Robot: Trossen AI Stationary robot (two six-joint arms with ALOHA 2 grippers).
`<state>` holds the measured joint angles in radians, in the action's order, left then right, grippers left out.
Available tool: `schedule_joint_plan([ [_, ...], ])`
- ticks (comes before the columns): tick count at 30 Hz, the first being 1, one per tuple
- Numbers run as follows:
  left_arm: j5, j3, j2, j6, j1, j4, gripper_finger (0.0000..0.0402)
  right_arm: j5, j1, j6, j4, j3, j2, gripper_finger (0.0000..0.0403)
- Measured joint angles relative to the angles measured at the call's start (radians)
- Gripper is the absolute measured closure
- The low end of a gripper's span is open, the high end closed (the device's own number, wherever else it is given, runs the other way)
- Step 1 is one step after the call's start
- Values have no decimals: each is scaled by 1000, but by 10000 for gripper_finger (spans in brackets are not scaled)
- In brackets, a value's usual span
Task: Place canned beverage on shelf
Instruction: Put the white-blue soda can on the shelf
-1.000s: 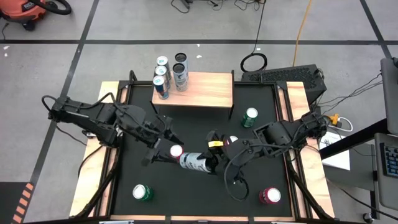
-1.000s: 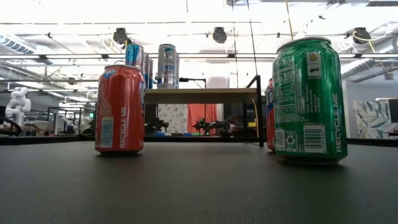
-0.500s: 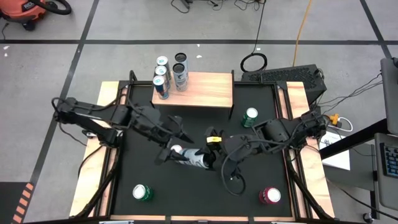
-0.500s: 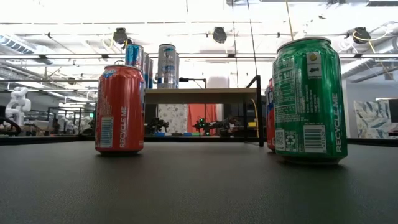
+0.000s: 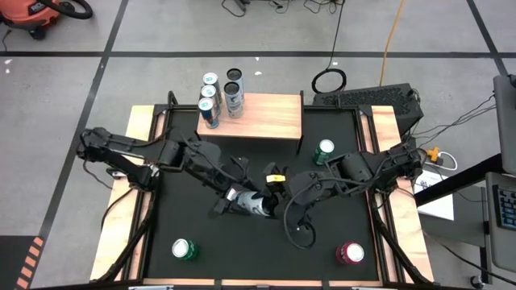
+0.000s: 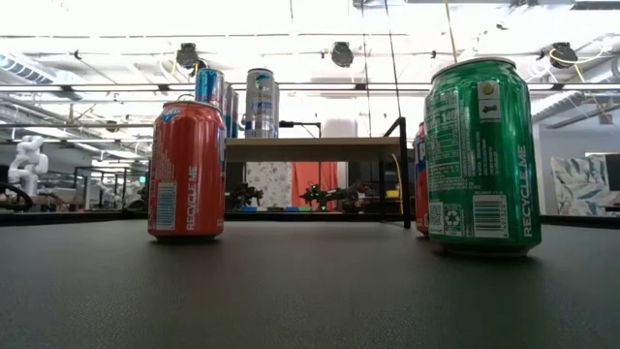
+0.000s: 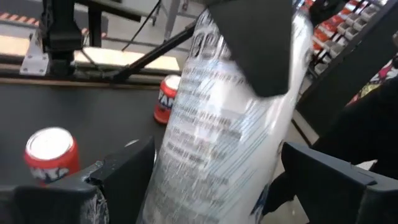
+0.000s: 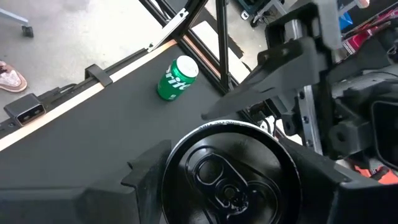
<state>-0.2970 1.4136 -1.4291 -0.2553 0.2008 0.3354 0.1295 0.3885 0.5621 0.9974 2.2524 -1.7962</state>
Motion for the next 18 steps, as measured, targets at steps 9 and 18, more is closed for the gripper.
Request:
schedule_joint_plan([
  [9,-47,0,-26,2,-6,-19,52,-5,-10,0,-2,0,-1,165],
  [18,-43,0,-25,55,-6,-16,106,-11,-21,-1,-5,0,-1,165],
])
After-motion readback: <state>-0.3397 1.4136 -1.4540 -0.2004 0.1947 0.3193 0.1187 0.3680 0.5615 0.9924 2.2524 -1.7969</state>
